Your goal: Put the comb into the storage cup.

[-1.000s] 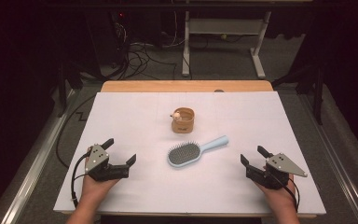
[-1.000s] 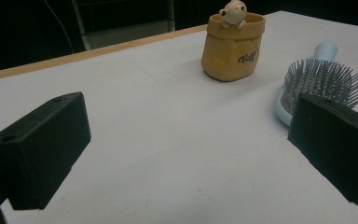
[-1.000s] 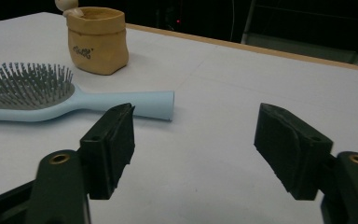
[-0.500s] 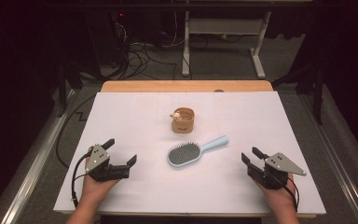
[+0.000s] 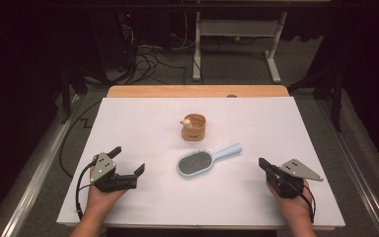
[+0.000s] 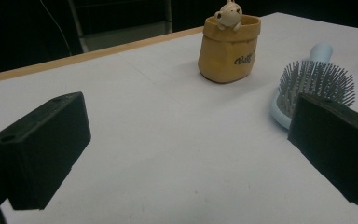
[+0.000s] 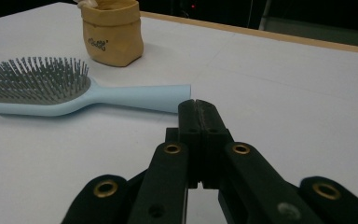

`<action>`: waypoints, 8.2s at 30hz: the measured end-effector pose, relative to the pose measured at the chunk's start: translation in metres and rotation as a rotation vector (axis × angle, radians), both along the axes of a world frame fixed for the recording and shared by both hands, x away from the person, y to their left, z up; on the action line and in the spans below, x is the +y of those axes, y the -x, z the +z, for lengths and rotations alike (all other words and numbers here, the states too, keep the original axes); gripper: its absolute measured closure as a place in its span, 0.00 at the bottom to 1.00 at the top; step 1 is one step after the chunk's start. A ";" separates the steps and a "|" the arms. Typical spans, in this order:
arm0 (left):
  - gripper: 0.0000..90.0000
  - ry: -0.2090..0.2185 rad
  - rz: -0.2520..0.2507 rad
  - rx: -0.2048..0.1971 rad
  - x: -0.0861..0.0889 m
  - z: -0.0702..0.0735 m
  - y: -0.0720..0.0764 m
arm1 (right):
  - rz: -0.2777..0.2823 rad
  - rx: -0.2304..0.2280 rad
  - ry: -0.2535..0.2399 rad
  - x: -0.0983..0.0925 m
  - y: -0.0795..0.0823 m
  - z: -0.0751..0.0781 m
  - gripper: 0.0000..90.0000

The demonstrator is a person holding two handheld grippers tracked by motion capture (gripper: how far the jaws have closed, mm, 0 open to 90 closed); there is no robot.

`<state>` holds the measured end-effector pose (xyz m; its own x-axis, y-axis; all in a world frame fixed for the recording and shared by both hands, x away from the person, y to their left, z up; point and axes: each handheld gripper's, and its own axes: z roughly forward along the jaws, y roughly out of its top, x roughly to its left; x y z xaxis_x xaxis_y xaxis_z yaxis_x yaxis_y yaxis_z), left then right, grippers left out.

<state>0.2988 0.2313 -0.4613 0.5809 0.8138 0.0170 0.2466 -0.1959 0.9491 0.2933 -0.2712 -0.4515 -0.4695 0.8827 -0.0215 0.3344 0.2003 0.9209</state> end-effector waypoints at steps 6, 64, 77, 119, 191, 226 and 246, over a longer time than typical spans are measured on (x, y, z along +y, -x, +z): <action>0.00 0.002 0.000 -0.001 0.000 0.000 0.000 | 0.015 0.035 -0.009 0.008 -0.016 0.000 1.00; 0.00 0.029 -0.010 -0.017 0.002 0.000 0.000 | 0.043 0.329 0.282 0.086 -0.112 -0.002 1.00; 0.00 0.029 -0.008 -0.014 0.001 0.000 0.000 | 0.070 0.326 0.253 0.071 -0.078 -0.002 1.00; 0.00 0.038 -0.023 0.005 0.001 -0.002 -0.001 | 0.141 0.273 0.114 0.048 -0.014 -0.006 1.00; 0.00 0.039 -0.051 0.022 0.000 -0.004 -0.002 | 0.025 0.106 -0.030 0.014 -0.017 -0.008 0.05; 0.00 0.054 -0.052 0.017 0.003 -0.002 -0.003 | 0.157 0.180 0.084 0.038 -0.014 -0.012 0.00; 0.00 0.052 -0.057 0.017 0.002 -0.003 -0.003 | 0.270 0.270 0.182 0.054 -0.013 -0.021 0.00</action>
